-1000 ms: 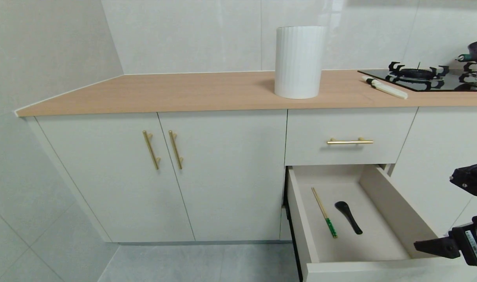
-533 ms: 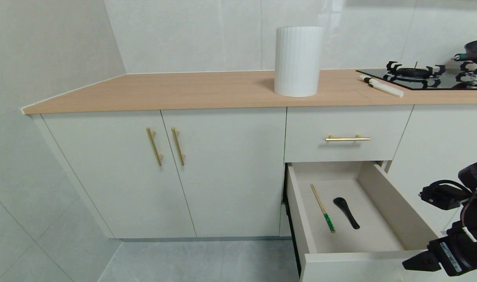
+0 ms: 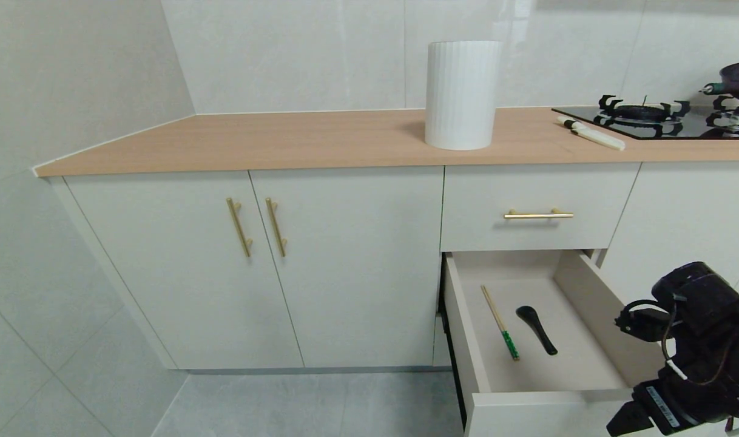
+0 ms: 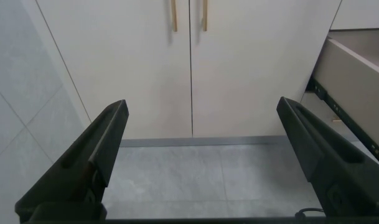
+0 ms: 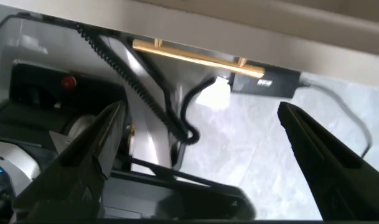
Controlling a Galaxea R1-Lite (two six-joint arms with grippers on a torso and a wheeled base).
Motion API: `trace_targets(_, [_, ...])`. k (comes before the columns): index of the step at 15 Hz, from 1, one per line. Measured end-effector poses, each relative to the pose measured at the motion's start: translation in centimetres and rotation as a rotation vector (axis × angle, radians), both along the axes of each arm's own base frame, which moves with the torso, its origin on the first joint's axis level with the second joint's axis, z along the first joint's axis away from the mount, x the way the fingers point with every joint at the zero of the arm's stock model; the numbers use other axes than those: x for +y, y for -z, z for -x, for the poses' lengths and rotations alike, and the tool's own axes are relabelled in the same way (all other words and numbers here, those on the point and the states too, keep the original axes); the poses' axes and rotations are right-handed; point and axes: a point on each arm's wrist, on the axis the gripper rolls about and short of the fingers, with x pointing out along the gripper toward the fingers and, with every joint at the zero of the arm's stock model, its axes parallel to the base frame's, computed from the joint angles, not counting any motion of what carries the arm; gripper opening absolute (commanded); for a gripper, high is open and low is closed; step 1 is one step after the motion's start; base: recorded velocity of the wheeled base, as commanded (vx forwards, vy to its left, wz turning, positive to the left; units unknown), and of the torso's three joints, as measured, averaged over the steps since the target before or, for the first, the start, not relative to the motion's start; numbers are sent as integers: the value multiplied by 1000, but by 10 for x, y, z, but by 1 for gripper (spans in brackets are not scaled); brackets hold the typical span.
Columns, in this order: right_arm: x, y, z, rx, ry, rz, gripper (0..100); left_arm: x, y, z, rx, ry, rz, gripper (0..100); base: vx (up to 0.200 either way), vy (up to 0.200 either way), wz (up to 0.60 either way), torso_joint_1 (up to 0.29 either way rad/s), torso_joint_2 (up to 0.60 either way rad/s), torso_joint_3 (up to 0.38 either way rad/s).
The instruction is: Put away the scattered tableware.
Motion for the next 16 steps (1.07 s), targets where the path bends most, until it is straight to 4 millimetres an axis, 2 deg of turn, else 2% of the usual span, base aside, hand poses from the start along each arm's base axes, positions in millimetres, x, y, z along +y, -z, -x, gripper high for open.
trace_targets(4, [10, 11, -9, -32, -2, -6, 100, 0, 0, 0, 0, 1, 0, 100, 0, 0, 0, 0, 0, 0])
trace_targets(16, [12, 28, -22, -238, 59, -13, 100, 0, 0, 0, 0, 0, 0, 100, 0, 0, 0, 0, 0, 0])
